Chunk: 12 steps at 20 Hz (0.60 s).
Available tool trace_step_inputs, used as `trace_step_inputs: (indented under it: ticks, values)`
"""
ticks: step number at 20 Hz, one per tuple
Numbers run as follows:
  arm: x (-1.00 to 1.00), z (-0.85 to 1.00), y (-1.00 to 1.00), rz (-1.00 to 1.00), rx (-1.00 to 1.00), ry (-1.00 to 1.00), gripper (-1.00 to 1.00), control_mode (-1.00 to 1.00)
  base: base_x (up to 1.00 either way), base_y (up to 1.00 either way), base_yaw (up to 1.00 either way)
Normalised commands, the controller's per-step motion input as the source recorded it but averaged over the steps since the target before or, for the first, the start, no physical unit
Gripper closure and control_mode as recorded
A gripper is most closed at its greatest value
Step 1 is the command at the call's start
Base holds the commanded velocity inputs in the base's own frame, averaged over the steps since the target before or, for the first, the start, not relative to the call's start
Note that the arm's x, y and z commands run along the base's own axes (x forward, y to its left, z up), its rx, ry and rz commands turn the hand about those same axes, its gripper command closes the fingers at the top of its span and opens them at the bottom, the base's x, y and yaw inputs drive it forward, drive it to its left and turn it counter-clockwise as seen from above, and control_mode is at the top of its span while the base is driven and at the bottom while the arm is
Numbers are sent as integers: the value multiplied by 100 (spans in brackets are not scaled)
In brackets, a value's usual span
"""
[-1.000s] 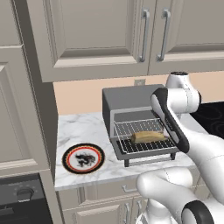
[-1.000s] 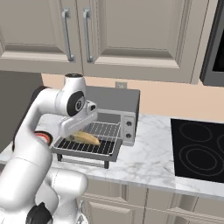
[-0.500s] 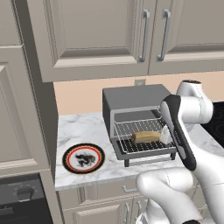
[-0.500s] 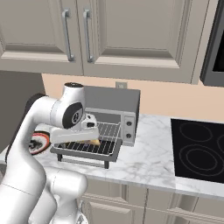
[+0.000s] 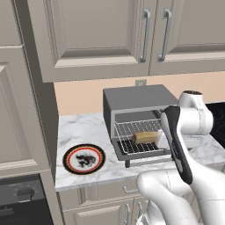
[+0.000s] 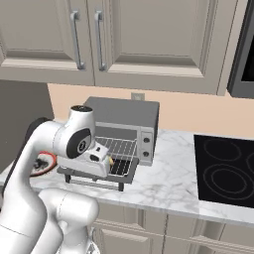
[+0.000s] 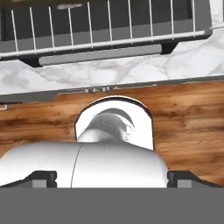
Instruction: Pull the toaster oven rack outwards. Pick up the baguette from the plate and place it on the toaster oven rack. Close the toaster oven door fully and set the temperature to the lowest setting.
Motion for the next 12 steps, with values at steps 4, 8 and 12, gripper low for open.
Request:
trace_step_inputs:
  ticks: [4,8,12]
  values:
    - [0,-41,0,-7,-3,0,-100,-100,0,0,0]
    - [0,-47,0,4,0,-11,-100,-100,0,0,0]
    - [4,-37,-4,13,0,-26,-100,-100,0,0,0]
